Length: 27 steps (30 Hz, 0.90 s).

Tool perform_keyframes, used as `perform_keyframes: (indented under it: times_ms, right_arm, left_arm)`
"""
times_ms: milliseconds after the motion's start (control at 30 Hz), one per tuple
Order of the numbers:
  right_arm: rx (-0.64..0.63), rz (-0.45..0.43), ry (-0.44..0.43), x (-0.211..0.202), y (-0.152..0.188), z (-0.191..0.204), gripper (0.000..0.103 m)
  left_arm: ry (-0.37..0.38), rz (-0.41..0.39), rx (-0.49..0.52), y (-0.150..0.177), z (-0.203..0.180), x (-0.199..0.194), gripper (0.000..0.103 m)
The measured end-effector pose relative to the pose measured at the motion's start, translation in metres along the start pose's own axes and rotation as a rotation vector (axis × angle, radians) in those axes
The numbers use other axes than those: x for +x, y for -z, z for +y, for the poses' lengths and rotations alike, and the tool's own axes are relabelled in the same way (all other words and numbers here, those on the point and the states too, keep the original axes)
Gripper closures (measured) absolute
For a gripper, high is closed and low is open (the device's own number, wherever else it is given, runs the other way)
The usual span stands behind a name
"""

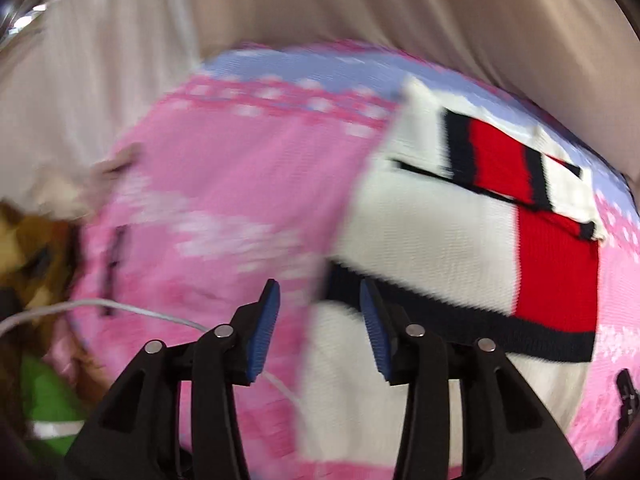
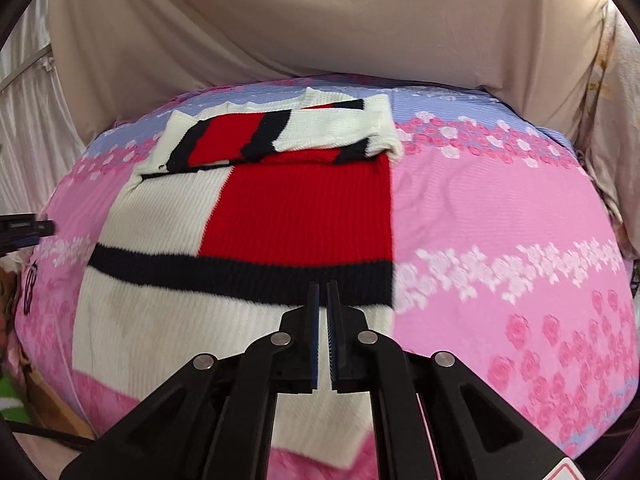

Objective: Fold small clothes
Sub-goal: 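Open both tools and lift them away from the folded sweater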

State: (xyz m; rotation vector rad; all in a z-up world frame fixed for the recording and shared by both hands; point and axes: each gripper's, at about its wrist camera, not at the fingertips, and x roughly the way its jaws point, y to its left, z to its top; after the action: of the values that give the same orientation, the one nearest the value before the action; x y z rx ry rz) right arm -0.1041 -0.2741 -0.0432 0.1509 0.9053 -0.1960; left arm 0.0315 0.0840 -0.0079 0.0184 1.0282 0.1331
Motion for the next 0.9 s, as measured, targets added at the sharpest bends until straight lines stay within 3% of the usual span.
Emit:
perform_keyframes:
  times_ms: [100, 167, 333, 500, 900]
  right_arm:
    - [0.014, 0.031, 0.011, -0.017, 0.019, -0.023, 0.084]
    - [0.008, 0.064, 0.025, -0.023, 0.033, -0.034, 0.072]
    - [-0.01, 0.167, 0.012, -0.011, 0.064, -0.045, 0.057]
    - [-0.001, 0.231, -0.024, 0.013, 0.08, -0.033, 0.057]
    - [0.032, 0.232, -0.032, 0.036, 0.084, -0.01, 0.055]
  left_arm:
    - [-0.088, -0.014, -0.01, 0.026, 0.038, -0.024, 0.049]
    - [-0.129, 0.024, 0.001, 0.046, 0.052, -0.03, 0.041]
    - [-0.099, 0.21, 0.084, 0.09, 0.031, 0.0, 0.037]
    - [-0.074, 0.175, 0.179, 0.097, -0.012, 0.026, 0.032]
    - [-0.044, 0.193, 0.172, 0.101, -0.036, 0.065, 0.03]
